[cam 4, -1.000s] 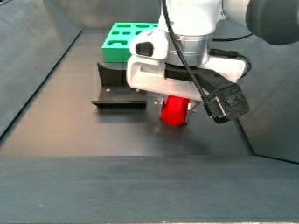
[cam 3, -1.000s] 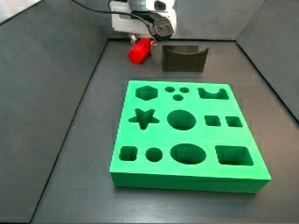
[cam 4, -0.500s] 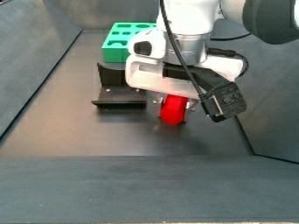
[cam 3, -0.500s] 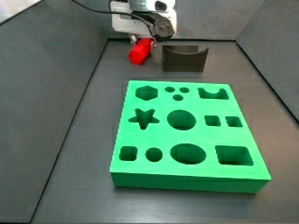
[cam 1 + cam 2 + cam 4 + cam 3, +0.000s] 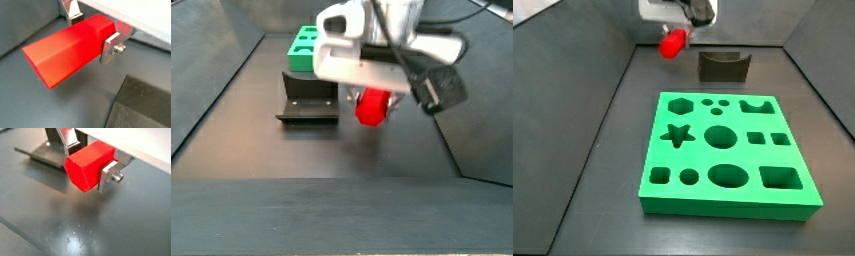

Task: Pick up the hexagon object. Move up. Place the hexagon object on the fixture. Regrasp the hexagon object. Move to above the board. Insert the hexagon object.
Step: Place the hexagon object on the fixture.

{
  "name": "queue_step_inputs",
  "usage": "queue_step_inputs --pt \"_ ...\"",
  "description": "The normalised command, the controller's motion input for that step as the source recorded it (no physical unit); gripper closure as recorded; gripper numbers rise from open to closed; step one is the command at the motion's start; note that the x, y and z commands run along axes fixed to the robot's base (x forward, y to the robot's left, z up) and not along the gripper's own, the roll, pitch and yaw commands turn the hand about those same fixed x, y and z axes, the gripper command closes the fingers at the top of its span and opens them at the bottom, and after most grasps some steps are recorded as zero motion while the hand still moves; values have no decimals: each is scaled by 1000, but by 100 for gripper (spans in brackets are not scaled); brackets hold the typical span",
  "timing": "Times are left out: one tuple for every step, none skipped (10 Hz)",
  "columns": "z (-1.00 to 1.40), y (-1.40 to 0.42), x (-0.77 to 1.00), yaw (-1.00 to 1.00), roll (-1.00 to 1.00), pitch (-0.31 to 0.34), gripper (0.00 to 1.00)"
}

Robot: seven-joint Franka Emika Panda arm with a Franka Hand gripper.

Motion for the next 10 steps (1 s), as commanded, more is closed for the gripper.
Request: queue_step_inputs --pt "1000 0 0 0 0 0 100" --pt "1000 2 7 -4 10 2 100" --pt "1000 4 0 -7 15 15 100" --pt "1000 4 -6 -13 23 23 100" --pt "1000 5 -11 -15 32 28 100" --pt "1000 5 -15 -17 42 32 100" --pt "1000 4 -22 -16 51 41 100" --pt "979 5 -24 -14 58 46 100" --pt "758 6 -18 -12 68 55 100" --pt "648 5 -14 -9 70 60 100"
